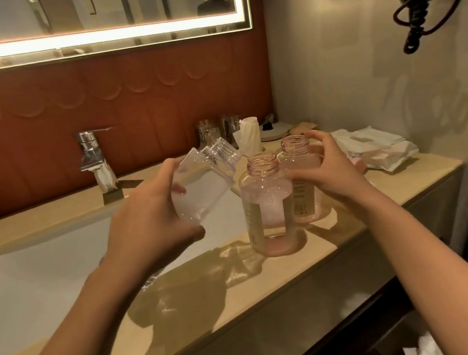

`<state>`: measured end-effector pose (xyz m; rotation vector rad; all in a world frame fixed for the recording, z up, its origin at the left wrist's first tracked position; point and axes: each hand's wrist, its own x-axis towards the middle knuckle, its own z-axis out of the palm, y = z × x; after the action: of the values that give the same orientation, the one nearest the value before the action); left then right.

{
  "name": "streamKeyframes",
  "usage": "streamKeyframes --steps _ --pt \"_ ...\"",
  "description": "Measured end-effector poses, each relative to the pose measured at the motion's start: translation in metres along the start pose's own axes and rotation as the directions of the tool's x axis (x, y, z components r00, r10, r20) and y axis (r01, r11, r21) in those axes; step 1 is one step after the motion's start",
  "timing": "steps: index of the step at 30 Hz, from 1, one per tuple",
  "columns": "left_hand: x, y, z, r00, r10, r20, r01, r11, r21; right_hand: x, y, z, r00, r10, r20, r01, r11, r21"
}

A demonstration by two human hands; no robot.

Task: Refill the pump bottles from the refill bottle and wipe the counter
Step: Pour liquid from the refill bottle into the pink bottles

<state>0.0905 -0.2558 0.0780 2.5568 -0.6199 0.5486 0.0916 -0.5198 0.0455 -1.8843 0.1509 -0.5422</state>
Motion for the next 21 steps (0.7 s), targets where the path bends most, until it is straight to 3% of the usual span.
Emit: streamKeyframes --steps 2,5,9,14,17,21 --pt "-0.002 -0.001 -0.001 1.0 -0.021 0.0 0.021 0.999 -0.036 0.007 0.001 -0.001 0.996 0.056 0.073 -0.056 0.998 0.0" --pt "-0.006 -0.001 -0.004 1.0 -0.017 -0.001 0.017 0.998 -0.06 0.007 -0.001 -0.003 0.998 0.053 0.016 -0.052 0.996 -0.078" --pt "-0.009 -0.004 -0.009 1.0 -0.01 -0.013 0.009 0.998 -0.063 -0.011 -0.023 -0.016 0.987 -0.053 -0.154 0.058 0.998 0.034" --pt "-0.014 -0.009 -0.015 0.999 -0.019 -0.026 0.017 0.996 -0.091 -0.042 -0.061 -0.029 0.954 -0.2 -0.222 0.209 0.978 0.019" --pt "-0.018 -0.012 -0.019 0.999 -0.014 -0.036 0.011 0.997 -0.081 -0.07 -0.075 -0.026 0.954 -0.245 -0.174 0.264 0.959 0.098" --pt "-0.024 -0.018 -0.024 0.998 -0.032 -0.046 0.029 0.997 -0.07 -0.102 -0.077 0.0 0.968 -0.251 0.026 0.242 0.951 0.191"
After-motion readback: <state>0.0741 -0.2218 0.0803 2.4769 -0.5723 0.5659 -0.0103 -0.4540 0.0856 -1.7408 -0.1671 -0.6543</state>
